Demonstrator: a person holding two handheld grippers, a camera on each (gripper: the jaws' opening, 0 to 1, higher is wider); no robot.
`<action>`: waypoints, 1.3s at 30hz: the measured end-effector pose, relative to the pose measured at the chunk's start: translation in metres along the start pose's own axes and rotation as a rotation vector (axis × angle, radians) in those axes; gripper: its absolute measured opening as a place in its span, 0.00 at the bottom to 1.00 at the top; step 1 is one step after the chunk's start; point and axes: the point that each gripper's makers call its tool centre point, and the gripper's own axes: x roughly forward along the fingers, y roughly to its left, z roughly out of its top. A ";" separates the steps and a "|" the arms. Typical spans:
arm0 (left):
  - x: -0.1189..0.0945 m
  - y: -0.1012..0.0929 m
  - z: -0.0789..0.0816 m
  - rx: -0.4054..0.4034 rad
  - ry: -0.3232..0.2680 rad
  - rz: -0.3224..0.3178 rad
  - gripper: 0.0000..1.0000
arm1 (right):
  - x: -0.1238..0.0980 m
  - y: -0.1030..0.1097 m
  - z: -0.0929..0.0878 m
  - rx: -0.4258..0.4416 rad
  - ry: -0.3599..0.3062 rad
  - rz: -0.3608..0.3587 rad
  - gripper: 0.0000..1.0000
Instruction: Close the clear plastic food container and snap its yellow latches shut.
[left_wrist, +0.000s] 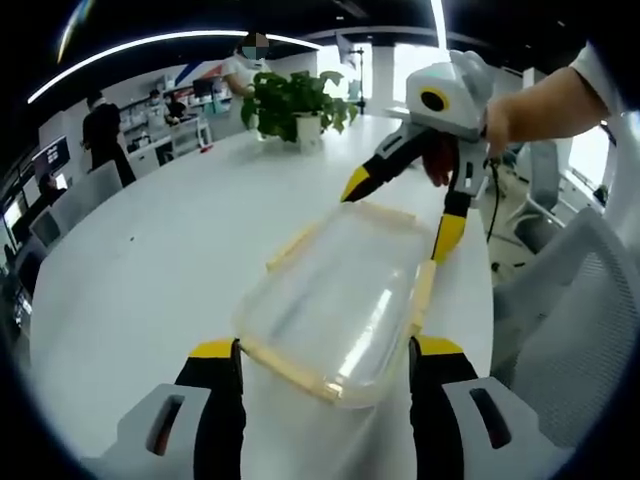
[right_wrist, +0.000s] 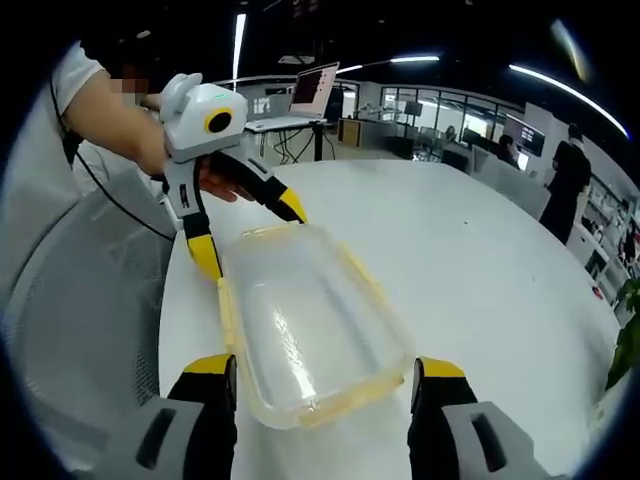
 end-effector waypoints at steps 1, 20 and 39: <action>-0.001 0.001 -0.001 0.000 0.002 0.000 0.65 | 0.001 0.000 0.001 0.000 0.000 0.000 0.69; -0.044 0.031 -0.034 -0.018 0.031 0.027 0.65 | 0.044 0.021 0.039 -0.028 -0.014 0.012 0.69; -0.071 0.053 -0.055 -0.007 0.040 0.011 0.65 | 0.075 0.036 0.068 -0.073 0.003 0.021 0.71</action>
